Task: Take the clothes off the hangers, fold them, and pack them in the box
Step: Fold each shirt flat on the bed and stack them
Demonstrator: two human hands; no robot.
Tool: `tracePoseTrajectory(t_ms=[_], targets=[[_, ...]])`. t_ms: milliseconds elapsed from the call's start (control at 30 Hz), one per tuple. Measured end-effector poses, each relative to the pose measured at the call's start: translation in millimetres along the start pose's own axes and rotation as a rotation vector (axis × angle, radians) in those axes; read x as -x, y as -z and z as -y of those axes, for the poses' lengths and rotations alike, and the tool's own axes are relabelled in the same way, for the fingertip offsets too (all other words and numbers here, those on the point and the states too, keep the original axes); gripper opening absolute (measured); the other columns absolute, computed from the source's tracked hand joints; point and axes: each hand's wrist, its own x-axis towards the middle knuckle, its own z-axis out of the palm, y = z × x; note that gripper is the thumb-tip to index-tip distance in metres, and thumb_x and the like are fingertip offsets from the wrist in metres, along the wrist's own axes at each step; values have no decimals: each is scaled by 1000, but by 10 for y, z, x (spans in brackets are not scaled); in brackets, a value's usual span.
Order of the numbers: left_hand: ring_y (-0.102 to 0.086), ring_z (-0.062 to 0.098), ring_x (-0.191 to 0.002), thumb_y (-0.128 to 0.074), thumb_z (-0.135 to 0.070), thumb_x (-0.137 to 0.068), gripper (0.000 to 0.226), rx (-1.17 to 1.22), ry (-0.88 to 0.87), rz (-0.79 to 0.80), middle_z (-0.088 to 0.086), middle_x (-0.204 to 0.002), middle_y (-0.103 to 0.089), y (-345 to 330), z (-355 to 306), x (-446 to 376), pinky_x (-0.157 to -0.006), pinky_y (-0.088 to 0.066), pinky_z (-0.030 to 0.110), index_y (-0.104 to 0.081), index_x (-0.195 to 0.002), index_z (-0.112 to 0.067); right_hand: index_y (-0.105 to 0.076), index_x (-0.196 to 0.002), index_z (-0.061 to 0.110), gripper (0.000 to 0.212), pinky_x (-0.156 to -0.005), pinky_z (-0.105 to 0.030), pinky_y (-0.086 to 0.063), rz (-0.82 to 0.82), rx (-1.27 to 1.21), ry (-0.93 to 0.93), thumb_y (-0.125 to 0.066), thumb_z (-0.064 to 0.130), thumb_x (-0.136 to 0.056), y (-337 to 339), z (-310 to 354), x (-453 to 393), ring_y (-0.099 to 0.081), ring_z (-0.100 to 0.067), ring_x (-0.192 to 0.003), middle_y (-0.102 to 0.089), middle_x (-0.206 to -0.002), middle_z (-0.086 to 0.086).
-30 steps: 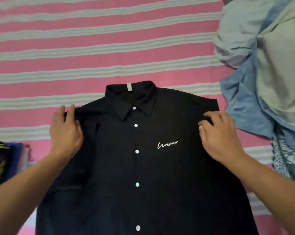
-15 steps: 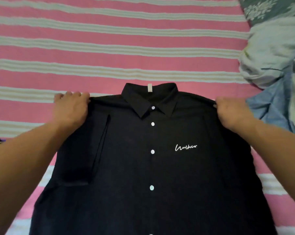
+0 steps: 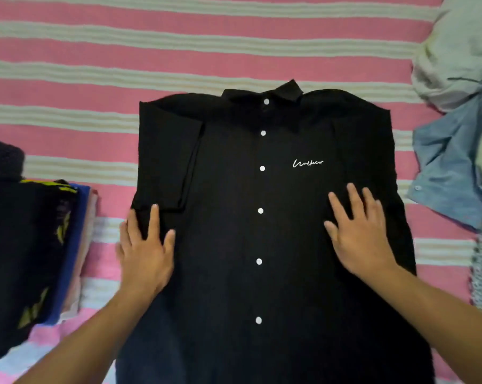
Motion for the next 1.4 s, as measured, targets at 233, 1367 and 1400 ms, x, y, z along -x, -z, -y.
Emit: tracePoseTrajectory(t_ms=[233,1367,1400], targets=[[-58,45,-92,-69,-34,-94,37,178,354,77,18,-94,-56,-6,1051,1423,-77,-46,50,-51,-107,-4,-39,-144,0,62,-104,-60,-41,119,-473,-741,-55,40,-99,-267,-519,1694,-46,-50,-124,-47,-136,-30],[-62,20,-73,-64,-32,-95,20,732,226,442,5,-94,-59,962,-321,-2251,-57,-55,35,-55,-107,-19,-70,-104,38,27,-72,-16,-46,115,-938,-656,-57,22,-87,-16,3061,3088,-62,1,-85,-63,-89,30],[-62,16,-75,-61,-28,-96,14,728,224,476,2,-100,-61,1007,-399,-2232,-57,-55,32,-57,-107,-22,-69,-104,39,29,-70,-16,-45,96,-968,-686,-60,17,-87,-52,3073,3125,-62,0,-83,-64,-86,30]])
